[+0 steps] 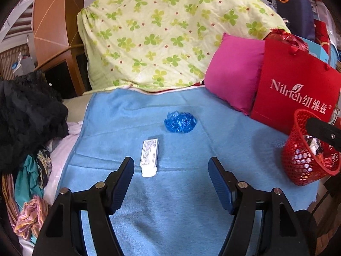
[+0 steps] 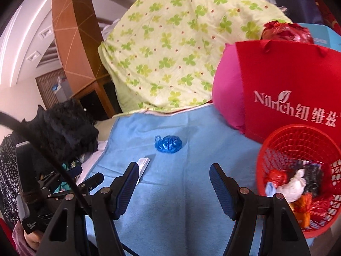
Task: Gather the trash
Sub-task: 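Grasp the blue plastic bag with the right tool while the left tool grasps the white medicine box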
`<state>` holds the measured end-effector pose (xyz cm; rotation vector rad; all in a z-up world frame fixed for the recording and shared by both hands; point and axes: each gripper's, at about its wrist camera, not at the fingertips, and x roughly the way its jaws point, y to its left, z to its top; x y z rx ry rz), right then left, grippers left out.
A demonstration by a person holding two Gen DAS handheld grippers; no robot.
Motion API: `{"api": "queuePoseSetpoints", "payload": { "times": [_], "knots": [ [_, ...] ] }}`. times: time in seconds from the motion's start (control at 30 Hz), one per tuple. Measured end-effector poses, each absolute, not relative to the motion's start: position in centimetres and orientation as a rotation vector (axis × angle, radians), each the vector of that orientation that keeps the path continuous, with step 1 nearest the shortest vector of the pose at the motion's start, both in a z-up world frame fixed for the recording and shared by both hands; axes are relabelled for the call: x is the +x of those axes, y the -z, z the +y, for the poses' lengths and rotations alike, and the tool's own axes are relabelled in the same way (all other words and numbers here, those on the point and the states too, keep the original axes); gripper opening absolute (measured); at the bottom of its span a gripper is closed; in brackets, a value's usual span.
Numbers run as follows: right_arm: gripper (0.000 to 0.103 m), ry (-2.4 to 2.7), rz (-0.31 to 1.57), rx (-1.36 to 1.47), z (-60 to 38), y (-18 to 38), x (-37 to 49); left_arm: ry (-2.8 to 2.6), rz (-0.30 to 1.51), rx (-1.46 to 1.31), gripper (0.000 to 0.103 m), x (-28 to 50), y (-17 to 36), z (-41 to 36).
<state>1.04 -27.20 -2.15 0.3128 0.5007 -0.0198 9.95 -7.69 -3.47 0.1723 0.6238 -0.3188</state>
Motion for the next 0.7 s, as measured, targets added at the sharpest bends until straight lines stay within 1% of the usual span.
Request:
{"api": "queuePoseSetpoints", "payload": {
  "times": [0.23, 0.47, 0.57, 0.7],
  "knots": [
    [0.073, -0.028, 0.597, 0.292, -25.7, 4.7, 8.2, 0.262, 0.73, 0.091, 0.073, 14.8, 8.1, -3.9],
    [0.073, -0.117, 0.704, 0.291, -24.3, 9.0, 21.7, 0.248, 0.799, -0.026, 0.073, 19.0, 11.5, -0.1],
    [0.073, -0.107, 0.75, 0.293, -24.2, 11.2, 27.5, 0.305, 0.812, -0.058, 0.073, 20.6, 12.0, -0.4],
    [0.073, -0.071, 0.801, 0.294, -24.7, 14.2, 34.6, 0.387, 0.821, -0.07, 0.074, 23.8, 13.5, -2.7]
  ]
}}
